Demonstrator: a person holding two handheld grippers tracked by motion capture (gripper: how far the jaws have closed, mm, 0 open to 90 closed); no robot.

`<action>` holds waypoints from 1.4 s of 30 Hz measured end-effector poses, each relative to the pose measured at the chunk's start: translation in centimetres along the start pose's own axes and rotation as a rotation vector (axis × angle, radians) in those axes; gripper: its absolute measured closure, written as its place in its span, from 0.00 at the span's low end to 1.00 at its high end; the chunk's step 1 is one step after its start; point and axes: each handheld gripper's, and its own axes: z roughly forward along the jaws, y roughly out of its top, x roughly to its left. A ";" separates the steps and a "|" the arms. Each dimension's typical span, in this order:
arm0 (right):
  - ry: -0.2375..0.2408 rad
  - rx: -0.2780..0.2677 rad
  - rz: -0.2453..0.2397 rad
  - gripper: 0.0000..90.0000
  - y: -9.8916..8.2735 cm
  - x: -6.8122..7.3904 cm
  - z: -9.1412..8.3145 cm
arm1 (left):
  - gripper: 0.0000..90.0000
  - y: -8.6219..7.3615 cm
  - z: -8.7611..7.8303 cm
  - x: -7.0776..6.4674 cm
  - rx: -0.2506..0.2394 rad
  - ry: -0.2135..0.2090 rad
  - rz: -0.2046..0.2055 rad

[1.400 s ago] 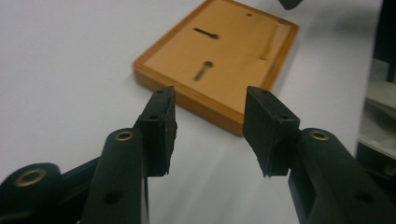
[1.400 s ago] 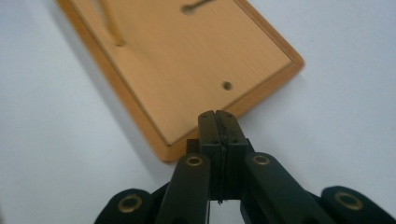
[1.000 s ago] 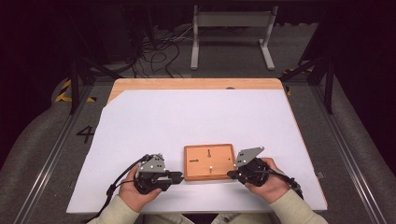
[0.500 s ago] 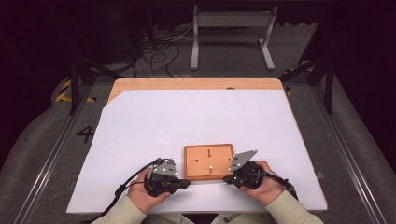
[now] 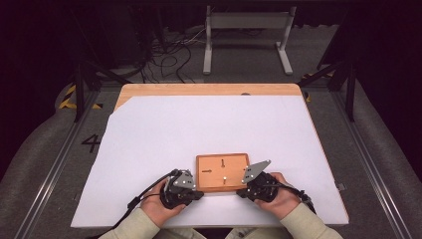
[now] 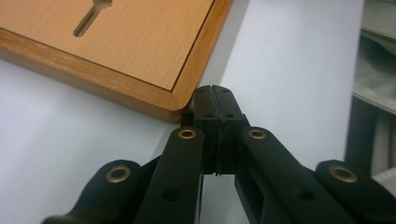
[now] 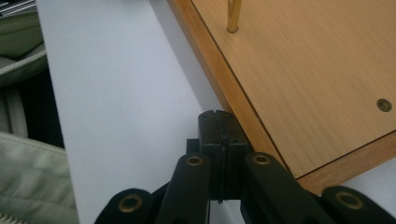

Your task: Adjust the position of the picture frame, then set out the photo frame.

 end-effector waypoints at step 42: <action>-0.151 -0.254 0.092 0.81 0.3 -4.3 -3.5 | 0.62 1.3 -2.8 3.8 -0.231 0.198 -0.107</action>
